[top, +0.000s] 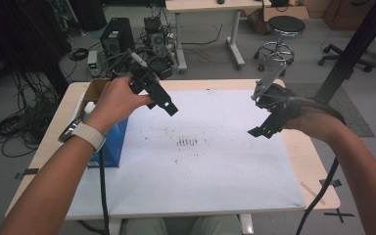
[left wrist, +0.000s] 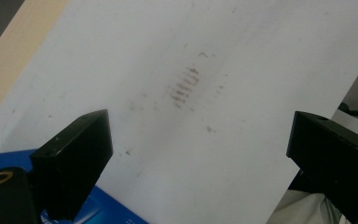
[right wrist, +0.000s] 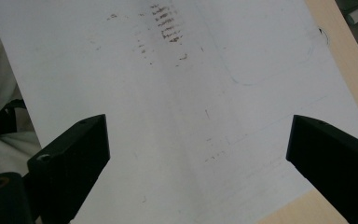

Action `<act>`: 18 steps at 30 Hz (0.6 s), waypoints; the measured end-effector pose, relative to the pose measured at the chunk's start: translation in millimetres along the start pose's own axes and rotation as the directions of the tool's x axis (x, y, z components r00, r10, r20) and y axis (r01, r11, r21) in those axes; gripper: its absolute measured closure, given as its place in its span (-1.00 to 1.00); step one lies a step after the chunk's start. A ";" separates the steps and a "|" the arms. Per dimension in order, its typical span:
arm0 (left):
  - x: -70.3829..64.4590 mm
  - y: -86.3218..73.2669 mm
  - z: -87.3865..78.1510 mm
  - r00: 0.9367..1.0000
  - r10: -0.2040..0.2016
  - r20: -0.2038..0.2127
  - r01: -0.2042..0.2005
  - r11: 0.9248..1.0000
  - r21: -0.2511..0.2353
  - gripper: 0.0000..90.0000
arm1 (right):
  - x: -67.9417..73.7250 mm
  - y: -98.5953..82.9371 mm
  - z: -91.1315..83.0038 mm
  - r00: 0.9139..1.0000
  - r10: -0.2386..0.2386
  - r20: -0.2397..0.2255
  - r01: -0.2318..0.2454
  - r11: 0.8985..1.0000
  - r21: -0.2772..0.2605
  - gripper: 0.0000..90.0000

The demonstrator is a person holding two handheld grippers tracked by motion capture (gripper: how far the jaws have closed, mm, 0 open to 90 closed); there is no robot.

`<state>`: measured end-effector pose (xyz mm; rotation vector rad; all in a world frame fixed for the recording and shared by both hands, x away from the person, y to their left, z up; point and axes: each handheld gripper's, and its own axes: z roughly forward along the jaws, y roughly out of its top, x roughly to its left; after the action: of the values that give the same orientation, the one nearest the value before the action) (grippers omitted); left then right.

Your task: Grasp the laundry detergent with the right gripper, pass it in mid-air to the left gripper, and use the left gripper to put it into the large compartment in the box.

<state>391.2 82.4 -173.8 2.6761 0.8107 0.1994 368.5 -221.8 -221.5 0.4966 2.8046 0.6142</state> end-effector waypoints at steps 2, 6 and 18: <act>-2.3 3.0 2.1 1.000 0.020 0.013 -0.020 1.000 0.006 -0.83 | -1.1 3.0 0.9 1.000 -0.009 -0.003 0.009 1.000 0.002 -0.87; -8.2 8.6 8.0 0.997 0.067 0.028 -0.068 0.997 0.028 -0.82 | -3.8 7.4 2.9 1.000 -0.019 -0.004 0.019 1.000 0.013 -0.88; -27.7 23.3 24.5 0.980 0.191 0.058 -0.194 0.980 0.049 -0.83 | -10.5 16.6 10.7 0.999 -0.037 -0.011 0.037 0.999 0.033 -0.88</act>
<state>385.8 41.9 -189.4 2.7984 0.5478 0.1533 385.8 -207.6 -222.1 0.4483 2.8309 0.5655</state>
